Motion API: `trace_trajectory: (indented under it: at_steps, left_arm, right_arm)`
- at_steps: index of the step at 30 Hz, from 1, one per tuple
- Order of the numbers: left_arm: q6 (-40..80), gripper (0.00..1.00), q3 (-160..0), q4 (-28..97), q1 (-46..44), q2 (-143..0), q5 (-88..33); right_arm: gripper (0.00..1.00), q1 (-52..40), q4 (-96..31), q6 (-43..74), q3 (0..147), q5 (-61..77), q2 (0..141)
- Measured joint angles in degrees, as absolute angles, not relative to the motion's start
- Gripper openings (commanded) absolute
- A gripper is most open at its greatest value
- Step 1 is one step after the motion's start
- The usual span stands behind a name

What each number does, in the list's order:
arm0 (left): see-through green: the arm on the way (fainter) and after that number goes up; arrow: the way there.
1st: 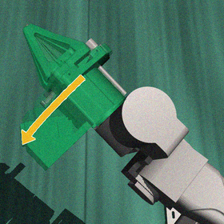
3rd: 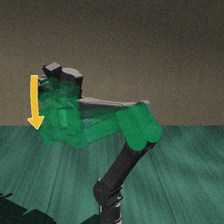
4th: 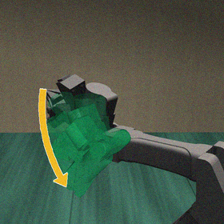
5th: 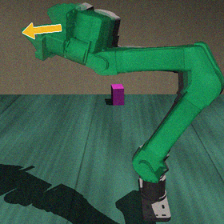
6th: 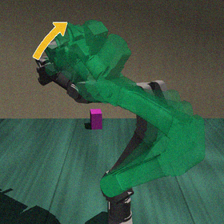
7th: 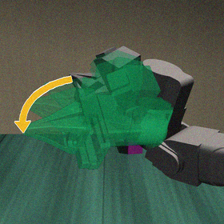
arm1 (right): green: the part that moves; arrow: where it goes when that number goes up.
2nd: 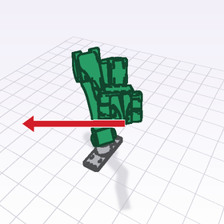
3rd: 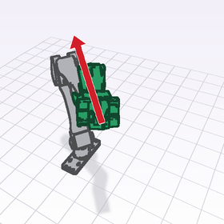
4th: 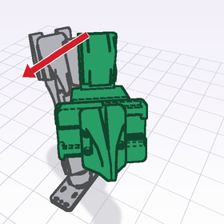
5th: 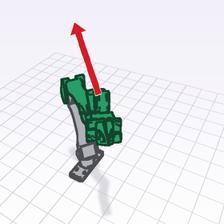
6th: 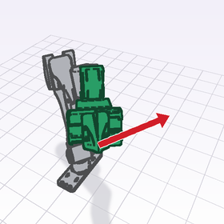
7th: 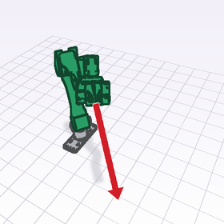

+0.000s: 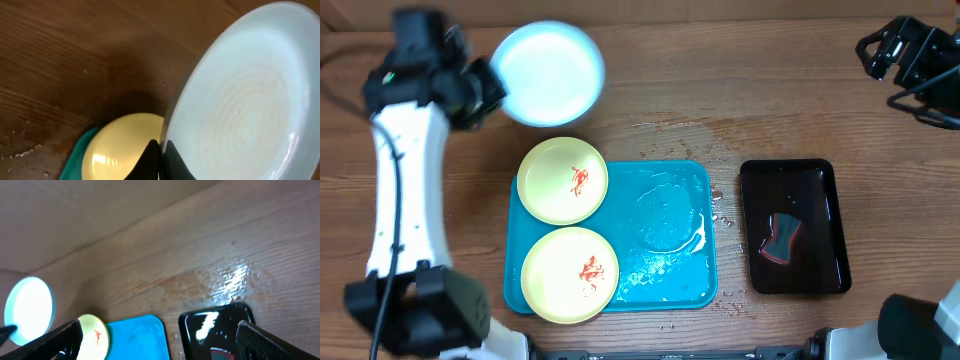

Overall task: Clean dirty plates on tray and stack at the side
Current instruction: 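Lift the white plate with the left gripper and carry it left, then lower the left gripper back toward the yellow plates on the tray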

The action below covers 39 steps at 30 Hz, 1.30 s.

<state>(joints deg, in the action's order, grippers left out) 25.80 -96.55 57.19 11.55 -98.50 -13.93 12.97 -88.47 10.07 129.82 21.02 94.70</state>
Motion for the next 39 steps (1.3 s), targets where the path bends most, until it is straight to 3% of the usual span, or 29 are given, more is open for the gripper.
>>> trace_trajectory:
  at_steps: [9,17,26,36,37,39]
  left_arm:
    - [30.57,0.04,-69.52,44.16,32.05,-90.39,-20.36]
    - [31.44,0.04,-63.09,41.63,48.05,-90.32,-20.32]
    - [31.40,0.04,-63.09,39.24,51.86,-91.09,-12.88]
    - [30.50,0.04,-63.07,38.15,51.77,-103.46,-10.44]
    - [30.17,0.16,-63.07,37.82,51.70,-104.05,-10.44]
    - [29.85,0.57,-63.07,37.45,51.31,-104.84,-10.44]
  right_arm:
    - [1.00,8.38,-90.17,9.80,129.82,21.37,95.88]
    - [1.00,5.63,-92.73,9.37,129.82,21.82,95.92]
    - [1.00,5.61,-96.38,8.95,129.82,21.82,95.92]
    - [1.00,5.58,-97.12,8.16,129.82,21.87,95.92]
    - [1.00,5.61,-97.10,8.12,129.82,21.91,95.92]
    - [1.00,5.58,-97.14,8.05,129.82,21.89,95.92]
